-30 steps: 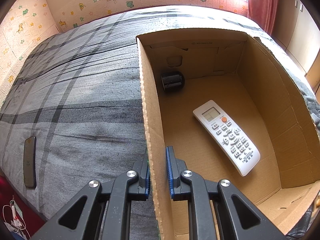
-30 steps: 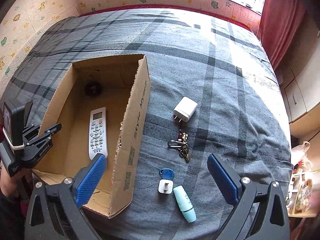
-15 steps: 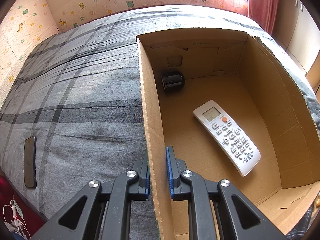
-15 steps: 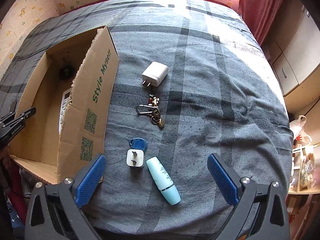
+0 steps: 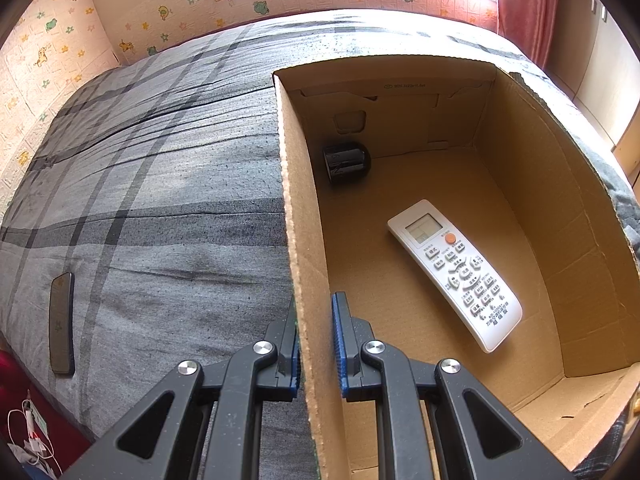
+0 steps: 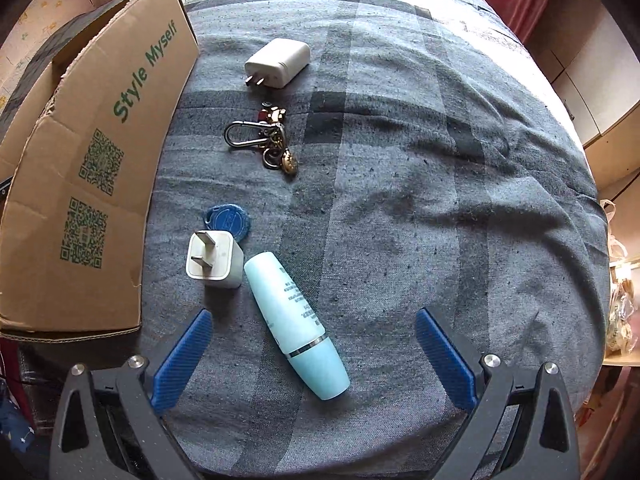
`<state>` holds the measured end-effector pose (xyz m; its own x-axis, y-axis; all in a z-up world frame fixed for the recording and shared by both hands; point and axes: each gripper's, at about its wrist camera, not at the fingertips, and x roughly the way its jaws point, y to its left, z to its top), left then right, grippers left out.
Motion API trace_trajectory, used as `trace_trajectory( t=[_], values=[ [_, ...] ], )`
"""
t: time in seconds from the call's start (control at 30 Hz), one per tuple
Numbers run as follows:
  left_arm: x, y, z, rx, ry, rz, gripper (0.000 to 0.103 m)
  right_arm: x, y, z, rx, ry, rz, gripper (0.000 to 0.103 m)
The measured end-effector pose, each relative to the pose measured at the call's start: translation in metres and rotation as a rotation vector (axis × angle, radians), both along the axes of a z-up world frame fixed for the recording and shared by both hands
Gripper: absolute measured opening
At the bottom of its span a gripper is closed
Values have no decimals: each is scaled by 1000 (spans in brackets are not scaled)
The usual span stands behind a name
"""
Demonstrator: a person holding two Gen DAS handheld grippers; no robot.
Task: Organize rigid objects
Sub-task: 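Close the right tool on the light-blue bottle and lift it, then carry the light-blue bottle into the box with the right tool and release it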
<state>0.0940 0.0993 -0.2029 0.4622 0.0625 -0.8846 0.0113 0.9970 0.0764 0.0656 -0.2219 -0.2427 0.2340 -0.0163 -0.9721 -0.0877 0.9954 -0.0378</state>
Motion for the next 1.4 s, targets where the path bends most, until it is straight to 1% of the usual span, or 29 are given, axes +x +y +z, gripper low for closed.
trace_trajectory(
  t=[0.17,0.33,0.37,0.43,0.47,0.5,0.53,0.57,0.6,0.63,0.73,0.87,1.13,1.2,1.4],
  values=[
    [0,0,0,0,0,-1,14,-1,-4,-13,0,19,-5,102],
    [0,-1,0,5,-1,-3,14,0,-8,-17,8,25,-9,101],
    [0,-2,0,5,-1,-3,14,0,-8,-16,10,25,-11,99],
    [0,-2,0,4,-1,-2,14,1,-10,-17,16,28,-19,90],
    [0,-1,0,4,-1,-3,14,3,-11,-18,26,35,-24,81],
    [0,-1,0,3,-1,-2,14,4,-11,-18,34,42,-25,66],
    [0,-1,0,1,-1,-1,14,7,-11,-20,34,49,-20,59],
    [0,-1,0,0,-1,-1,14,10,-10,-20,30,53,-15,44],
    [0,-1,0,1,-1,-1,14,10,-10,-20,32,56,-14,33],
    [0,-1,0,2,-2,-2,14,10,-9,-19,35,58,-13,31],
    [0,-1,0,5,-2,-3,14,8,-5,-19,51,49,-25,29],
    [0,-1,0,4,-2,-3,14,7,-7,-15,45,42,-27,29],
    [0,-1,0,5,-2,-3,14,5,-3,7,44,21,-27,27],
    [0,-1,0,5,-2,-3,14,6,-1,10,29,21,-23,27],
    [0,-2,0,6,-3,-4,14,14,11,29,36,1,-13,27]
  ],
)
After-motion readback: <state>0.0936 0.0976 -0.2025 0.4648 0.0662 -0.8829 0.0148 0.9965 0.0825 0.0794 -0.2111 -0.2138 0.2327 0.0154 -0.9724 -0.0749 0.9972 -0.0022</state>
